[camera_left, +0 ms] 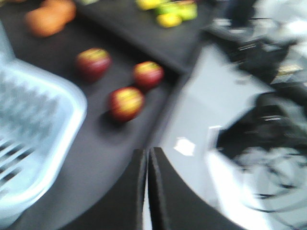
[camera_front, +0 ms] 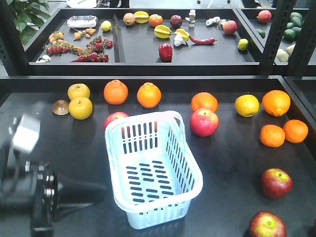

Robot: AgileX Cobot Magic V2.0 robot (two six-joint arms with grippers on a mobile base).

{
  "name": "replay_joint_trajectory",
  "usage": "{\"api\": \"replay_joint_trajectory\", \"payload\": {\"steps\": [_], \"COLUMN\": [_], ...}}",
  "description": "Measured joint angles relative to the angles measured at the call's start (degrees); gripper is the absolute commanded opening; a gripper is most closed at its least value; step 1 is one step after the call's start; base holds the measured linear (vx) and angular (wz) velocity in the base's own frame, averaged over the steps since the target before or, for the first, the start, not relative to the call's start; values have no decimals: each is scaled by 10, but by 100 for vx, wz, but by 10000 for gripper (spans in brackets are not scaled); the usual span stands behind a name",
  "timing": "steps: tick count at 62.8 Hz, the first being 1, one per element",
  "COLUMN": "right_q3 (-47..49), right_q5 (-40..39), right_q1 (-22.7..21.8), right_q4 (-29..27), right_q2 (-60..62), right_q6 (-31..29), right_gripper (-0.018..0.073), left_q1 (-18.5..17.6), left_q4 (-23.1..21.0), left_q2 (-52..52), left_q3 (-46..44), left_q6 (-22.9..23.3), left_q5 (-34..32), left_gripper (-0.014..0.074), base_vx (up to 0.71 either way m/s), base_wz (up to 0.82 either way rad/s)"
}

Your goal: Pick three apples into basket with both arms

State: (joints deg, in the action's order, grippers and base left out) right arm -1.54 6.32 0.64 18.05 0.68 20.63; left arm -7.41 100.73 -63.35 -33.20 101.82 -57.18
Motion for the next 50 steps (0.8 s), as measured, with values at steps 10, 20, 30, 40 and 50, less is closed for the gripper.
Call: {"api": "replay_joint_trajectory", "payload": {"steps": [10,20,30,40,50], "right_q3": [0,0,0,0,0], "right_q5": [0,0,0,0,0], "right_q1": [0,0,0,0,0], "right_q4": [0,0,0,0,0], "right_q2": [0,0,0,0,0], "right_q6": [0,0,0,0,0], "right_gripper": [-5,-5,-5,-5,-5], "left_q1": [2,2,2,2,2], "left_q4": [0,0,0,0,0], "left_q2": [13,14,16,16,16], "left_q3": [73,81,81,81,93], "left_q6": [-7,-9,-9,-9,-9], "left_q5": [75,81,92,95,107], "left_gripper": [-8,-8,-8,-8,-8], "base_vx": [0,0,0,0,0], "base_wz": [0,0,0,0,0]}}
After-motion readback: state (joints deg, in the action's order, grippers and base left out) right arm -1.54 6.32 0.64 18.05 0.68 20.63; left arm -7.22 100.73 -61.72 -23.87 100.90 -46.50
